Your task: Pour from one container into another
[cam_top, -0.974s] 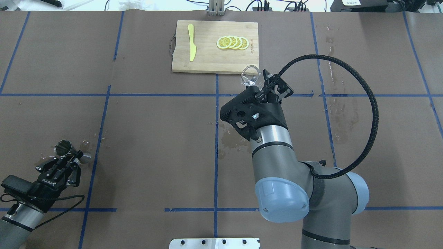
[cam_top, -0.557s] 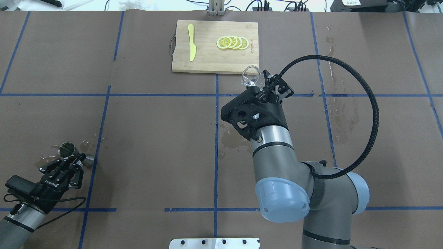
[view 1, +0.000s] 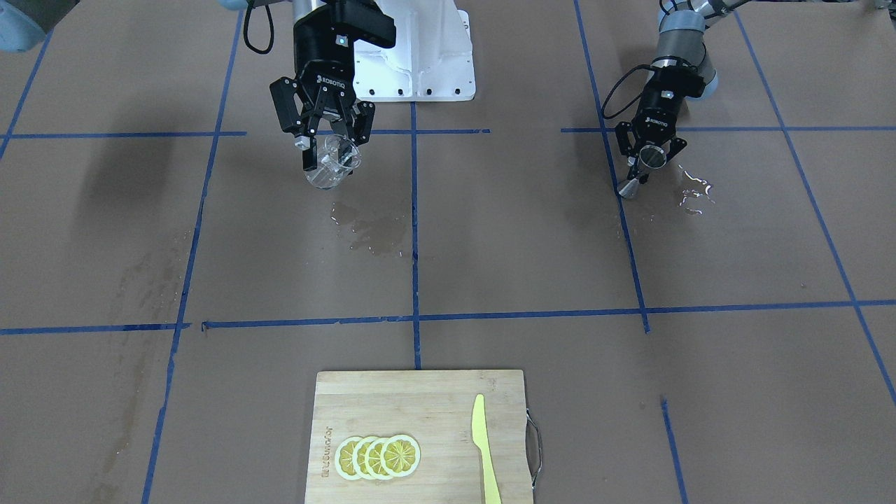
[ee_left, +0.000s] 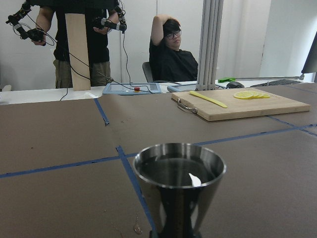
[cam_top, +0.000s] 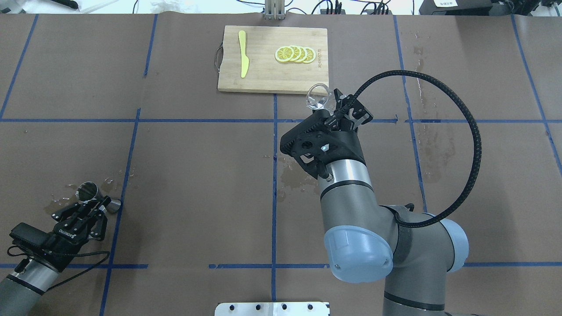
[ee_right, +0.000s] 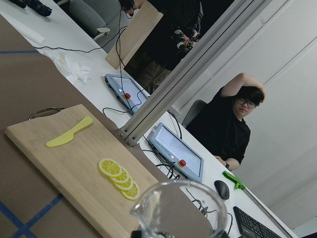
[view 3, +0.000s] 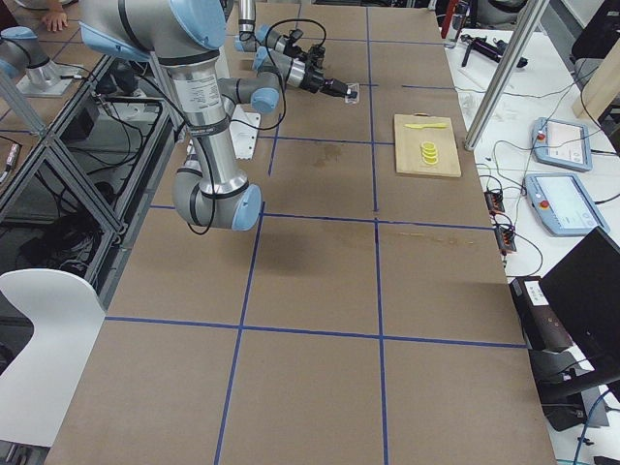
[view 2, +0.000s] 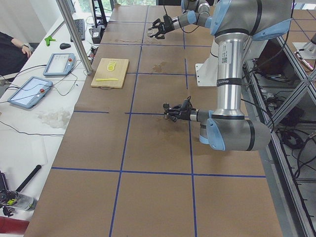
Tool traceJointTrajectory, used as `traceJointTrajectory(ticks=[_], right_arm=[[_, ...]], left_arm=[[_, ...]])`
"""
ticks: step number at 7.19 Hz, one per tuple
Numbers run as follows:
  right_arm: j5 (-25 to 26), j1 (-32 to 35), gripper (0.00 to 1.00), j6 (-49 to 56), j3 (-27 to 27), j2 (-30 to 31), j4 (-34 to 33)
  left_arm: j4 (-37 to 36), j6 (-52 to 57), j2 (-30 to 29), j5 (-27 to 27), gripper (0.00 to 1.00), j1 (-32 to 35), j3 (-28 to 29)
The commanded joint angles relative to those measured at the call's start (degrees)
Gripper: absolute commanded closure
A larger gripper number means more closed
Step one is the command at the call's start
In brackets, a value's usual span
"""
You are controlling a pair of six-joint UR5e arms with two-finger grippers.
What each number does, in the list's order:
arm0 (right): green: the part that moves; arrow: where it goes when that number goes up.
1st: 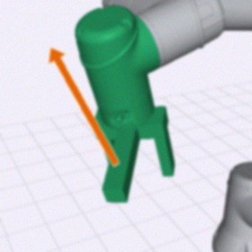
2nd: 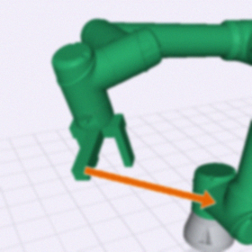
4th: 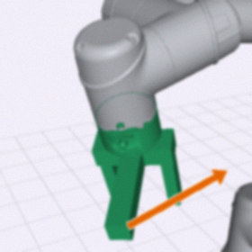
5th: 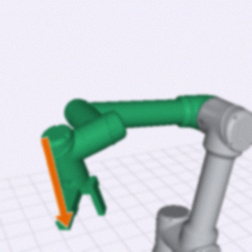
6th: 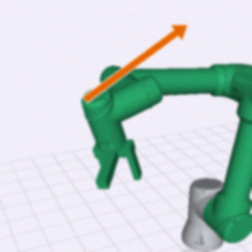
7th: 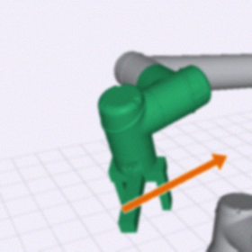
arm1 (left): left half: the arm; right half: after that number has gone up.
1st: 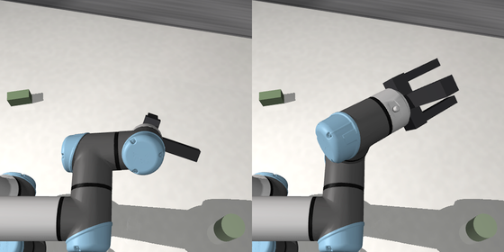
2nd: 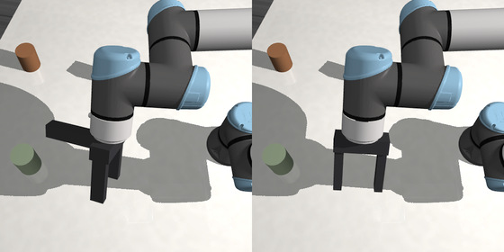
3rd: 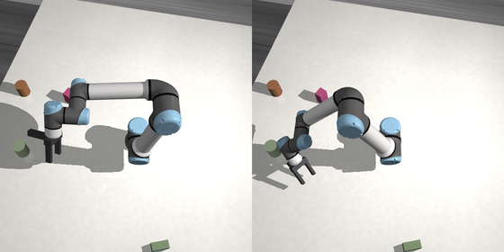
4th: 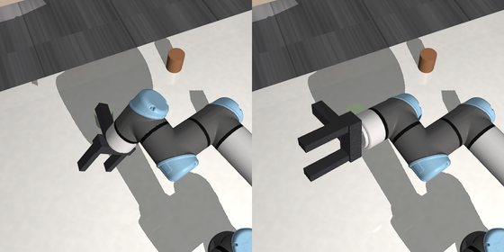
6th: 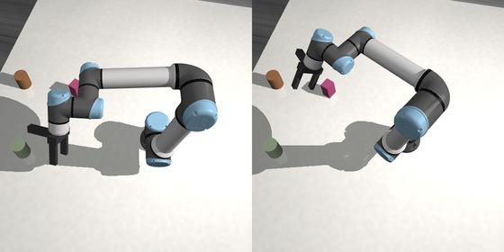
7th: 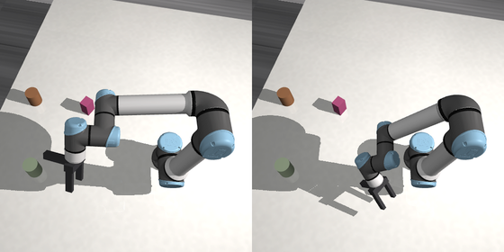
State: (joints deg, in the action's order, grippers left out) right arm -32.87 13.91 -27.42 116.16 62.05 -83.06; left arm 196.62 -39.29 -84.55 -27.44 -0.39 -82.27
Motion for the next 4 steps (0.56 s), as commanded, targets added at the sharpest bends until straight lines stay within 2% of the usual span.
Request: traceJointTrajectory(ticks=[1, 4], right_arm=[[0.0, 0.07, 1.0, 0.0, 0.03, 0.0, 0.0], [0.0, 0.07, 1.0, 0.0, 0.03, 0.0, 0.0]], left_arm=[[0.08, 0.0, -0.01, 0.02, 1.0, 0.04, 0.27], [0.08, -0.09, 0.08, 0.02, 1.0, 0.04, 0.62]])
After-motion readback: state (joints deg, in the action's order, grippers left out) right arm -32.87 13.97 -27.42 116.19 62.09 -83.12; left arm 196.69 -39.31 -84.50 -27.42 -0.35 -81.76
